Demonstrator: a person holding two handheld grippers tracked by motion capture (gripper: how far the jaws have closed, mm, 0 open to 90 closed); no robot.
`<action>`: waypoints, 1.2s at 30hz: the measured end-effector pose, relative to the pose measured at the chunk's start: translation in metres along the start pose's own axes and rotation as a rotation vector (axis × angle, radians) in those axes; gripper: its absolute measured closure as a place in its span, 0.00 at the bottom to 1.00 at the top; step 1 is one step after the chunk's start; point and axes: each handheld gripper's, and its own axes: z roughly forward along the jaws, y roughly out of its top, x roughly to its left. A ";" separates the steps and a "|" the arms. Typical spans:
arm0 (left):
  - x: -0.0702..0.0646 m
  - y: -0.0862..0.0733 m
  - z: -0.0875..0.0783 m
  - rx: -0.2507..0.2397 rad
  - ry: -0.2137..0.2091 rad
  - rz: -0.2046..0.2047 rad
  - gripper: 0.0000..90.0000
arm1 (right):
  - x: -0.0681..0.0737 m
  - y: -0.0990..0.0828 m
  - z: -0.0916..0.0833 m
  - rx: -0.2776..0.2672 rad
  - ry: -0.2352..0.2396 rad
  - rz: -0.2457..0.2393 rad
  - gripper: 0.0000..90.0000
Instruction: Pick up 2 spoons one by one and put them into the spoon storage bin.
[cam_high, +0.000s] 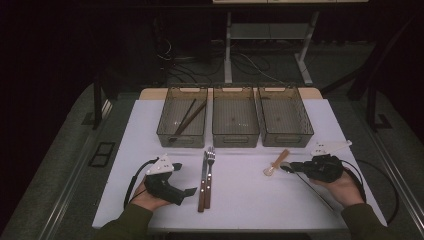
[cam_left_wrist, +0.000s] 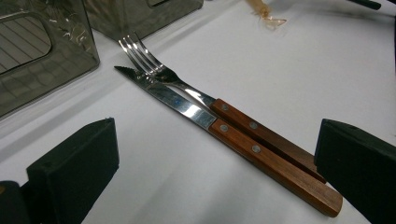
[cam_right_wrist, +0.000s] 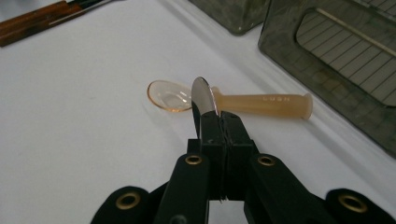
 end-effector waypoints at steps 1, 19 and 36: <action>0.000 0.000 0.000 -0.001 -0.001 -0.001 0.00 | -0.001 0.001 0.000 0.000 -0.003 0.003 0.99; -0.001 0.000 0.002 -0.011 -0.004 0.008 0.00 | -0.010 0.052 -0.005 -0.108 -0.048 0.003 0.99; -0.002 0.000 0.002 0.004 0.003 0.009 0.00 | -0.031 0.108 0.032 -0.148 -0.075 0.048 0.99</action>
